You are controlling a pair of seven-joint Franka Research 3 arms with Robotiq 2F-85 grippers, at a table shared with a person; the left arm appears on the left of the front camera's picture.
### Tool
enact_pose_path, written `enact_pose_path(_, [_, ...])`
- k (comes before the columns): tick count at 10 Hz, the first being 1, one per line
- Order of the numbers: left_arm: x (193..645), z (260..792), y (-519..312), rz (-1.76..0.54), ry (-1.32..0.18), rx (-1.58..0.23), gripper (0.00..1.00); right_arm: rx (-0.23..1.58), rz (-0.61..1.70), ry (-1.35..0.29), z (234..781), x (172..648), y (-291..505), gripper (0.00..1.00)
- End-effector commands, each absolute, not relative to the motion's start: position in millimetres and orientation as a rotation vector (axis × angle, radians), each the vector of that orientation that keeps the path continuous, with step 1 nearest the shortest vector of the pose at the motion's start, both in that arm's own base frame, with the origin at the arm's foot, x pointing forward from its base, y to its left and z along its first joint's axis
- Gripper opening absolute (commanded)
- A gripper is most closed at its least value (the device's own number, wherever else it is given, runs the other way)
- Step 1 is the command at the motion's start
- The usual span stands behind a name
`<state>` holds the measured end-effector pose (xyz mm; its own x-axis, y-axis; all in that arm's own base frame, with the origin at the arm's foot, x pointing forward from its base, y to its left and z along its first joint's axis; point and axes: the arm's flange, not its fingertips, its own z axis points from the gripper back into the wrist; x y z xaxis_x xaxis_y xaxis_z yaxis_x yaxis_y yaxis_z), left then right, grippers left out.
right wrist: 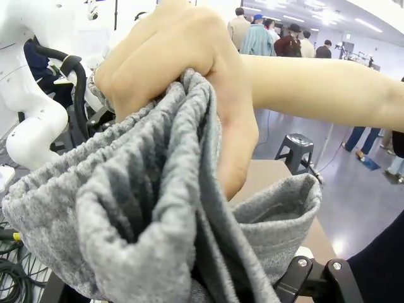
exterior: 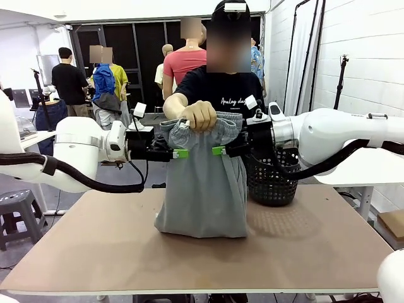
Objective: Fold the training pants.
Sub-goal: Release the ends of the Training pants and then grab the overlapped ends.
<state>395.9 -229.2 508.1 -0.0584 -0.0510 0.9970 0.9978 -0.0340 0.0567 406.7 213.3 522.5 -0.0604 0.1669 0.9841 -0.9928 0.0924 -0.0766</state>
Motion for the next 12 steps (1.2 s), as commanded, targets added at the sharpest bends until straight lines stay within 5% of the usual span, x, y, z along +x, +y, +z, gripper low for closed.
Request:
enact_pose_path(1, [411.3,504.9,-242.5,-1.252,-1.264,-1.166,0.94,0.965,1.238,-1.19,527.9,414.7,221.9,1.0])
enact_pose_path(6, [418.5,508.4,-228.8,-1.226,-1.321,-1.166,0.0,0.962,1.226,-1.132,531.6,417.8,222.0,0.04])
enact_pose_path(12, [418.9,501.4,-218.1,-1.248,-1.248,-1.113,0.0,0.964,1.26,-1.083,533.3,422.4,222.6,0.0])
